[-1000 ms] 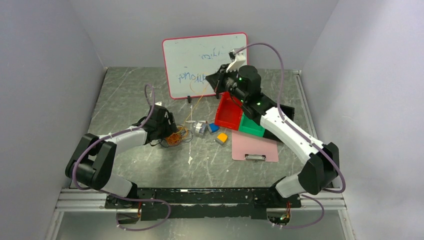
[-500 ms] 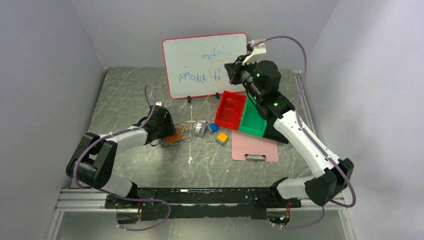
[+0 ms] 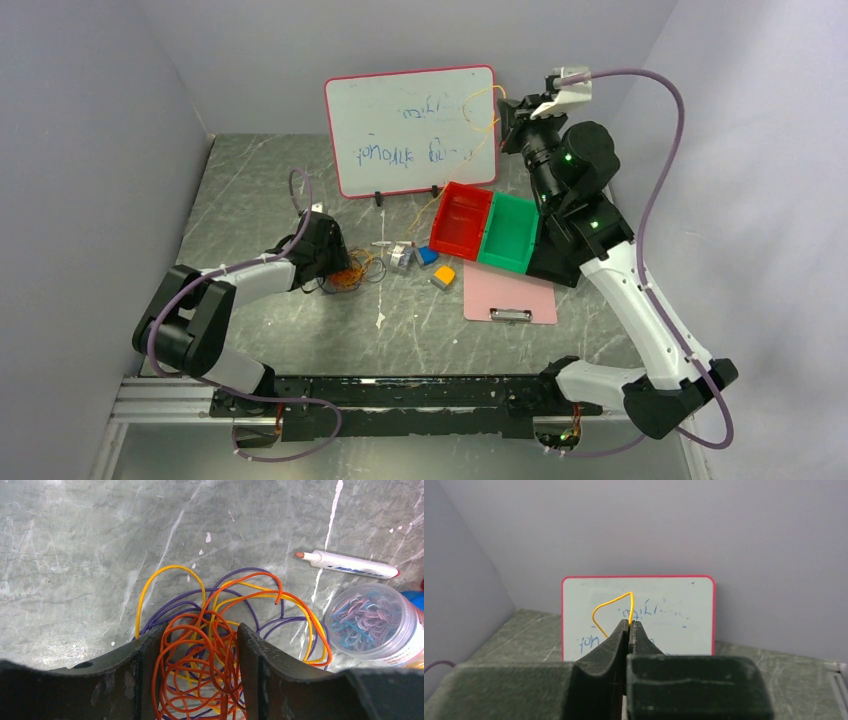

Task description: Untangle the cables

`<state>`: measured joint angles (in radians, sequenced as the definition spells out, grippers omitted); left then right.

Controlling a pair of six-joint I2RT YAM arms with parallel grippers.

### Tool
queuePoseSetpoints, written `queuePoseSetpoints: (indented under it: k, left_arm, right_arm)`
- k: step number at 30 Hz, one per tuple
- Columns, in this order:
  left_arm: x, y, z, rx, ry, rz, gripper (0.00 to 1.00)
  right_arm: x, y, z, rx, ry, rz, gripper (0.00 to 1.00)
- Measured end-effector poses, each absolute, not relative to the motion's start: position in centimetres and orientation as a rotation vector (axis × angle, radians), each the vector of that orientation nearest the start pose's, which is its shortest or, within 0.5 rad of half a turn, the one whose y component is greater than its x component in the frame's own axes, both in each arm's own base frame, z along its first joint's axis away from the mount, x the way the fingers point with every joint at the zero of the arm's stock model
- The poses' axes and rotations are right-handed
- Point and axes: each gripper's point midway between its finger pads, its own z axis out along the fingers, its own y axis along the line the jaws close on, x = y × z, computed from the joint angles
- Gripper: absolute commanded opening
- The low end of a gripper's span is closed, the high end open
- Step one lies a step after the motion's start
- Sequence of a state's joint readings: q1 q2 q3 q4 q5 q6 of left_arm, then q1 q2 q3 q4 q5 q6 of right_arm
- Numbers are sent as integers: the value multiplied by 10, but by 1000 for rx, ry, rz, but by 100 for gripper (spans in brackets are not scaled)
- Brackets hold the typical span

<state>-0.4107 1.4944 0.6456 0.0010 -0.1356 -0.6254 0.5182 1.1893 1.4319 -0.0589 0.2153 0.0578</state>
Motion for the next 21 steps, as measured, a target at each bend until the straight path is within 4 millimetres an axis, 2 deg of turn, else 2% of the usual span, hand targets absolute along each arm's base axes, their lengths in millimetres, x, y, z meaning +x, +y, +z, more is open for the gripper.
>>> queuePoseSetpoints:
  k: [13, 21]
  left_arm:
    - [329, -141, 20, -325, 2374, -308, 54]
    - [333, -142, 20, -325, 2359, -309, 52]
  right_arm:
    - [329, 119, 523, -83, 1275, 188, 0]
    - [292, 84, 568, -15, 1124, 130, 0]
